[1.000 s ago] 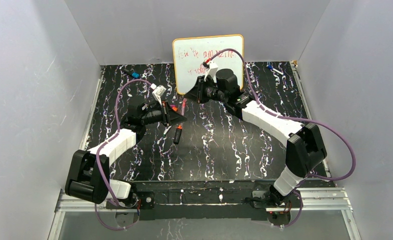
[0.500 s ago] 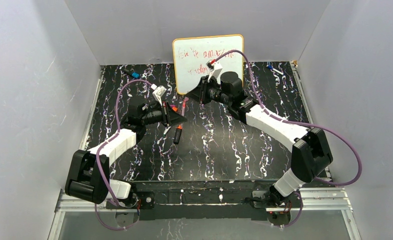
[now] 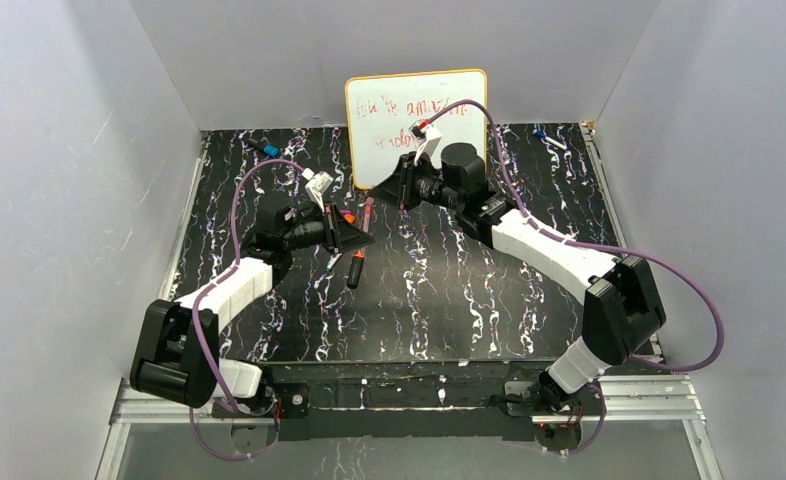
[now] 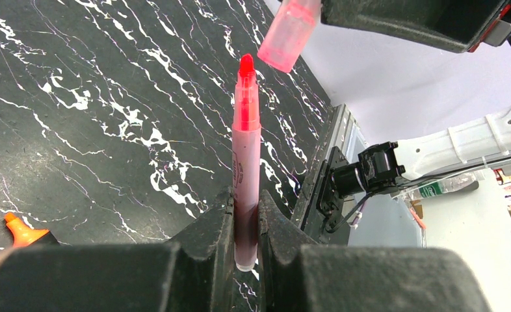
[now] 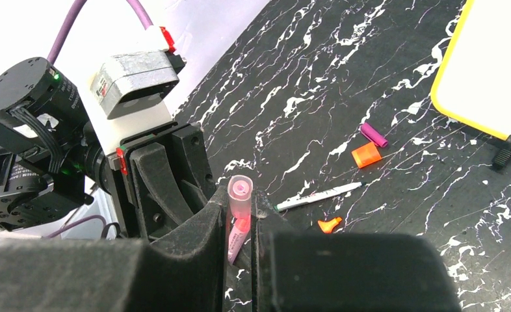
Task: Insert the pens into the pen caps
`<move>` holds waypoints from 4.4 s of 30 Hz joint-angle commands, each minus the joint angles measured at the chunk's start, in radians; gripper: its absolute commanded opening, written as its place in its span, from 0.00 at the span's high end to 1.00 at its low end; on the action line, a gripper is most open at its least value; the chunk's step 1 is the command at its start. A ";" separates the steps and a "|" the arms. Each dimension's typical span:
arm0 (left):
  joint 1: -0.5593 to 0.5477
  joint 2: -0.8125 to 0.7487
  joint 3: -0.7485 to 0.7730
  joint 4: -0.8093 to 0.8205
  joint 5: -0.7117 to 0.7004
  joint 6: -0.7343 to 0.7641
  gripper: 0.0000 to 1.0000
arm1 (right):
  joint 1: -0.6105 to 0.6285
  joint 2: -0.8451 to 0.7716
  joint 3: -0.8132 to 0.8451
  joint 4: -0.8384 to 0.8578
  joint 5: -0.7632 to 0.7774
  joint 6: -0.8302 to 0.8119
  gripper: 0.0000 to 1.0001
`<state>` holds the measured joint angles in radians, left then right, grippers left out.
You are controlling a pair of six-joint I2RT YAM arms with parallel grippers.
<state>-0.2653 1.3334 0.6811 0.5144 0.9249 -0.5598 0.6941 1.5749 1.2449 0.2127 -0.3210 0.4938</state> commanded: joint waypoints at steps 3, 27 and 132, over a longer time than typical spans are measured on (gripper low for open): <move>0.003 -0.032 0.005 -0.012 0.015 0.020 1.00 | -0.004 0.004 0.020 0.043 -0.025 0.001 0.99; 0.003 -0.041 0.004 -0.013 0.018 0.025 1.00 | -0.003 0.006 -0.008 0.057 0.027 -0.002 0.99; 0.031 -0.024 0.029 0.181 -0.047 0.100 1.00 | 0.048 -0.029 -0.115 0.250 -0.146 -0.071 0.34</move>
<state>-0.2379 1.2881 0.6785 0.6453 0.7883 -0.4377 0.7769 1.6527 1.1870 0.2359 -0.4847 0.4206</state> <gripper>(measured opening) 0.097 0.638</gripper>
